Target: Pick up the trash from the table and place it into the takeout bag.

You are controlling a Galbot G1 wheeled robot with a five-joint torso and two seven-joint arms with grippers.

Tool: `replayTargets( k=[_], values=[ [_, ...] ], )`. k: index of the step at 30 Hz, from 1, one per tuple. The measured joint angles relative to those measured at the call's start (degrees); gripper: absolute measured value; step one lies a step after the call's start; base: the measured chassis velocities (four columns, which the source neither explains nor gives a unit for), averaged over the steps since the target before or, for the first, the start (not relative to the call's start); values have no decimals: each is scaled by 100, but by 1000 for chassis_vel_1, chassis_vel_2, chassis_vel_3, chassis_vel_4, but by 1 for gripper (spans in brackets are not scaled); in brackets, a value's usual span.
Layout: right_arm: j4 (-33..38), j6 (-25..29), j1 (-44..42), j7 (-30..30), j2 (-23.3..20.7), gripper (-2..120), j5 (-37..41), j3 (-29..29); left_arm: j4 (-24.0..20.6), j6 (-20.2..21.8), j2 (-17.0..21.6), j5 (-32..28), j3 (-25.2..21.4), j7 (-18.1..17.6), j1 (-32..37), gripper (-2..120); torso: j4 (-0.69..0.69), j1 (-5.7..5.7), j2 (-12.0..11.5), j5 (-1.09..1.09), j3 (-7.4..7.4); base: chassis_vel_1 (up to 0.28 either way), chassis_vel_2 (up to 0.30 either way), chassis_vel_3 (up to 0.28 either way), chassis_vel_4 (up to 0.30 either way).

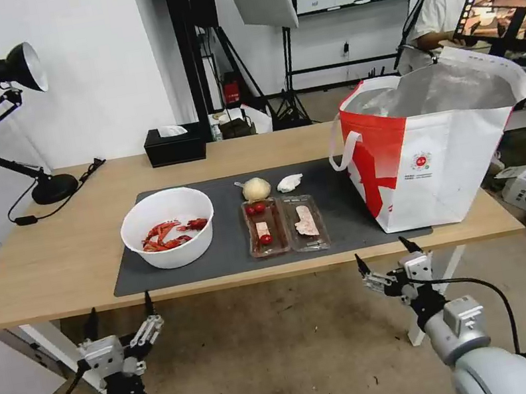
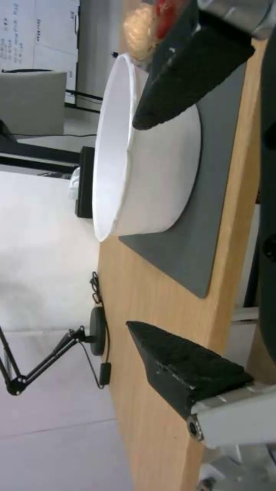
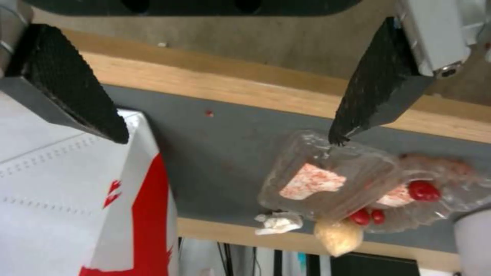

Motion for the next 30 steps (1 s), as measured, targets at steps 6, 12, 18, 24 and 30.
replayTargets(
  k=[6, 12, 18, 24, 30],
  values=[
    [44, 27, -6, -5, 55, 100, 231, -121, -38, -50, -10, -13, 33, 21, 9, 100, -1, -1, 0, 0, 0, 0, 0, 0, 0],
    [42, 107, 54, 32, 58, 100, 305, -161, -73, -52, 1, 5, 22, 64, 48, 100, -1, -1, 1, 0, -1, 0, 0, 0, 0],
    [40, 123, 94, 47, 45, 100, 379, -239, -85, -38, 2, 73, 3, 86, 84, 100, 0, -1, 1, 0, -1, 0, 0, 0, 0],
    [28, 127, 121, 57, 14, 100, 463, -276, -103, 86, 21, 180, -19, 103, 113, 100, 0, -2, 1, 0, -1, 0, 0, 0, 0],
    [37, 107, 147, 153, -34, 100, 722, -320, -127, 93, 33, 146, -14, 146, 112, 100, 0, -2, 2, 0, -1, 0, 0, 0, 0]
  ],
)
